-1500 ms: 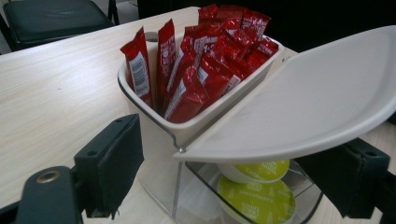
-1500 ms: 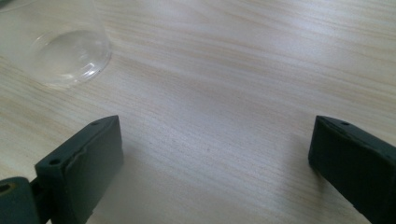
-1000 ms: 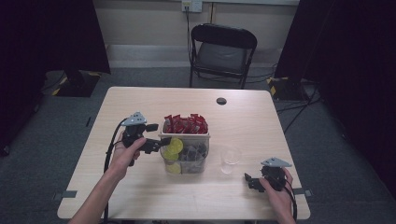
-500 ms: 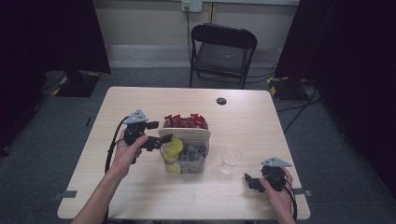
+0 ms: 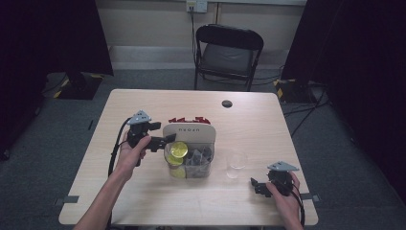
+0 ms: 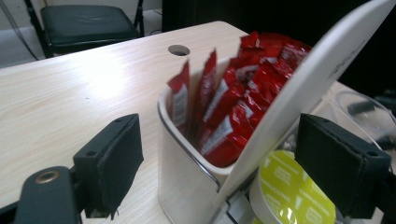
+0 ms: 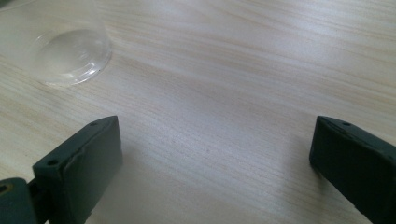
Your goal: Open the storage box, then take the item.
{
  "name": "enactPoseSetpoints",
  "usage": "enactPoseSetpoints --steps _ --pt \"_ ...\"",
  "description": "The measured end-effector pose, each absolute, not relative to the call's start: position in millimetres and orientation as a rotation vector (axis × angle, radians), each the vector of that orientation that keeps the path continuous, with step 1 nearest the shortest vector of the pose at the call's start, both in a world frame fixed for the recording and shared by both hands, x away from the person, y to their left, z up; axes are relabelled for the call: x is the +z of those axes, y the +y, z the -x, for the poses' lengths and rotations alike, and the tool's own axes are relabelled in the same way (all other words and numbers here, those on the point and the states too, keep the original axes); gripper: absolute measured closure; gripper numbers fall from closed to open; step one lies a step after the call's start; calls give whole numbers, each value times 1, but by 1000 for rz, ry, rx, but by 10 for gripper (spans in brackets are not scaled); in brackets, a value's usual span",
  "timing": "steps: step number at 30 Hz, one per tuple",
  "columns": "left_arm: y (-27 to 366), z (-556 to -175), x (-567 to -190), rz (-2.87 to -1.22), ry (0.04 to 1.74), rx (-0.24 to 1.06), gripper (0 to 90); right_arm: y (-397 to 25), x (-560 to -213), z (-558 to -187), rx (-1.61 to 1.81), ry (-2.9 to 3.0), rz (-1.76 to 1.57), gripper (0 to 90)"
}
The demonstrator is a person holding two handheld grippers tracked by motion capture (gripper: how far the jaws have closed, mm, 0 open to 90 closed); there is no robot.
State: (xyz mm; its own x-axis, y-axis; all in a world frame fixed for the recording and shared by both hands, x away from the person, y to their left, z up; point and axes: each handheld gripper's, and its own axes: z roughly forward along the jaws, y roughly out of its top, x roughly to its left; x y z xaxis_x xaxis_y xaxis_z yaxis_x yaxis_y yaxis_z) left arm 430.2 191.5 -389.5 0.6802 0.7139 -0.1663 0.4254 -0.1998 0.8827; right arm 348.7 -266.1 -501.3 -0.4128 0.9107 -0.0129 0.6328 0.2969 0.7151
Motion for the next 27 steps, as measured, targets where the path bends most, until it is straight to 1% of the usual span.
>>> enactPoseSetpoints --steps 4,7,9,16,19,21,22,24,25,26,27 --pt "192 -431 -390 -1831 917 351 146 -266 -501 -349 895 2152 -1380 19" --pt "194 -433 -391 -1827 928 337 122 -266 -501 -349 895 2153 -1380 18" --pt "195 -434 -392 -1812 953 306 107 -266 -501 -349 895 2151 -1382 18" --pt "195 -435 -392 -1829 943 307 102 -266 -501 -349 896 2152 -1381 18" --pt "194 -435 -391 -1828 925 318 119 -266 -501 -349 896 2155 -1379 20" --pt "194 -434 -391 -1841 919 323 135 -267 -501 -349 898 2150 -1381 42" --pt "194 -434 -391 -1841 919 323 146 -267 -500 -349 891 2144 -1384 68" --pt "193 -434 -391 -1857 902 337 151 -265 -498 -348 900 2143 -1380 156" --pt "193 -434 -392 -1856 901 332 151 -265 -497 -348 901 2144 -1376 158" --pt "194 -434 -392 -1854 901 324 151 -264 -497 -348 898 2145 -1382 143" --pt "194 -434 -392 -1860 905 325 150 -264 -496 -348 903 2142 -1382 154"
